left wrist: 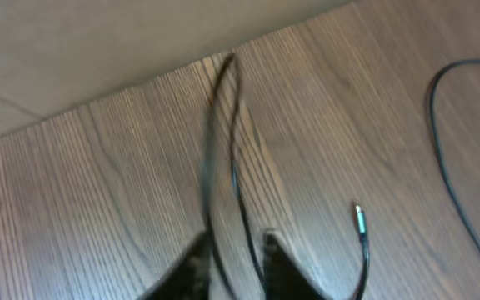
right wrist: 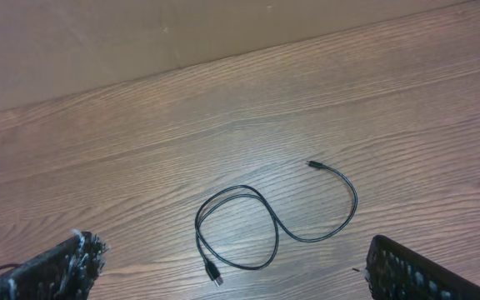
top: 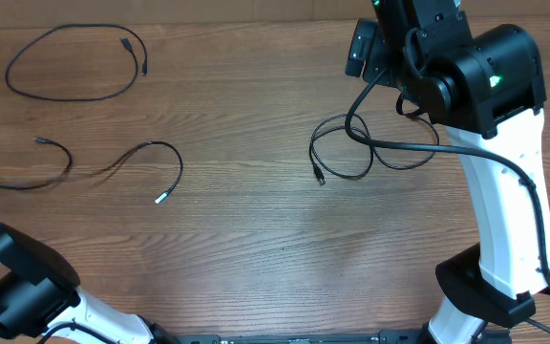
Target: Untangle cables
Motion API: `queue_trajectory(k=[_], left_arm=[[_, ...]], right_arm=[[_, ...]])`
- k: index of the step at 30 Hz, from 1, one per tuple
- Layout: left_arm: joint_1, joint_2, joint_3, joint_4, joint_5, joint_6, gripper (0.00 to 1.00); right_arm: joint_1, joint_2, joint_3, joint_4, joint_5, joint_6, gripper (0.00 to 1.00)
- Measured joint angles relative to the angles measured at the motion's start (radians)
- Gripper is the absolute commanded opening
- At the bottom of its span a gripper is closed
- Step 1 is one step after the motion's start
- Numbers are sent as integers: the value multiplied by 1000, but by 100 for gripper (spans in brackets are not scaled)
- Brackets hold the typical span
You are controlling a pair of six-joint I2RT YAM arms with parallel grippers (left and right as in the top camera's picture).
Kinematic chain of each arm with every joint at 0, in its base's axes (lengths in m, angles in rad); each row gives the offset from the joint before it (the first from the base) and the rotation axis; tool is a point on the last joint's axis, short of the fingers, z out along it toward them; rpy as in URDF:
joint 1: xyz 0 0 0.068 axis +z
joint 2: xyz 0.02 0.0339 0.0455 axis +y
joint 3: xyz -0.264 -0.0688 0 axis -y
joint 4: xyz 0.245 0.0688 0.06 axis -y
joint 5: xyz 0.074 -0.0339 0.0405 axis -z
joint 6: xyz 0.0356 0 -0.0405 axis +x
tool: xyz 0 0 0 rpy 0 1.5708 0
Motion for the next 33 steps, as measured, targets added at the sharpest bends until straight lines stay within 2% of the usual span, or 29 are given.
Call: queue_trajectory(k=[1,3,9,15,17,22,24,27,33], left_arm=[[0,8,0,0,0,8,49],[0,29,0,-9,3,14,53],[0,73,0,-59,40,14,56],[-3,75,0,-117,143,15,58],[-3,75,0,-146,178,15,66],[-3,75,0,-235,200,22,69],[-3,75,0,-263,203,22,76],[-3,75,-3,-277,209,14,100],[-3,75,-47,-243,240,-10,100]], right_arm=[[0,0,0,0,0,-1,100],[0,0,0,0,0,0,100],[0,0,0,0,0,0,100],[0,0,0,0,0,0,100],[0,0,0,0,0,0,100],[0,0,0,0,0,0,100],[0,0,0,0,0,0,100],[0,0,0,0,0,0,100],[0,0,0,0,0,0,100]])
